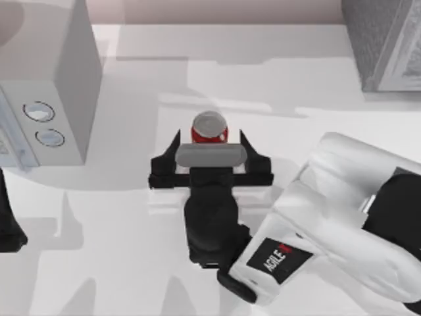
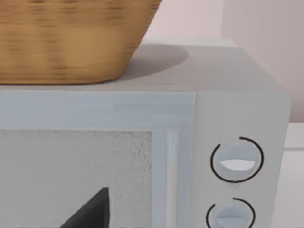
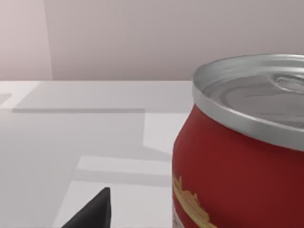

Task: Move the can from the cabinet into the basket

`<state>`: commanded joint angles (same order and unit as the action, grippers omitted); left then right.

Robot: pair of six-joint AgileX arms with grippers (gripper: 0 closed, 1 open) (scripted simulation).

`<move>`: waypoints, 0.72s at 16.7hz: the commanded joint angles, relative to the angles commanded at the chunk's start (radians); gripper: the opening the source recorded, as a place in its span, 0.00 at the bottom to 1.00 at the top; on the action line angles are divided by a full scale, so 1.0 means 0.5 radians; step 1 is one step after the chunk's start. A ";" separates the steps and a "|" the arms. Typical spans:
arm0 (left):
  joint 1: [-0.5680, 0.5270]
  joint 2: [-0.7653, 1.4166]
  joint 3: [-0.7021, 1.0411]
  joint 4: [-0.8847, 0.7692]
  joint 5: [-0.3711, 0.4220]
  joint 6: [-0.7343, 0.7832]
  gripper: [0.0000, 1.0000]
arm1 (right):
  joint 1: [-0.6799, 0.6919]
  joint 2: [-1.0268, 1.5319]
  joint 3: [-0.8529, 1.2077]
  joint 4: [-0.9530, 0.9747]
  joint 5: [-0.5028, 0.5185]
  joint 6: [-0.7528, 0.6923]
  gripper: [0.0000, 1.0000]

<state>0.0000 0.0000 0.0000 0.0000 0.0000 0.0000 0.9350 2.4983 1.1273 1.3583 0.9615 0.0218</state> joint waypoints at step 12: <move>0.000 0.000 0.000 0.000 0.000 0.000 1.00 | 0.408 -0.132 -0.416 0.264 0.404 0.018 1.00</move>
<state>0.0000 0.0000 0.0000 0.0000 0.0000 0.0000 1.1392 2.4324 0.9193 1.4906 1.1635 0.0306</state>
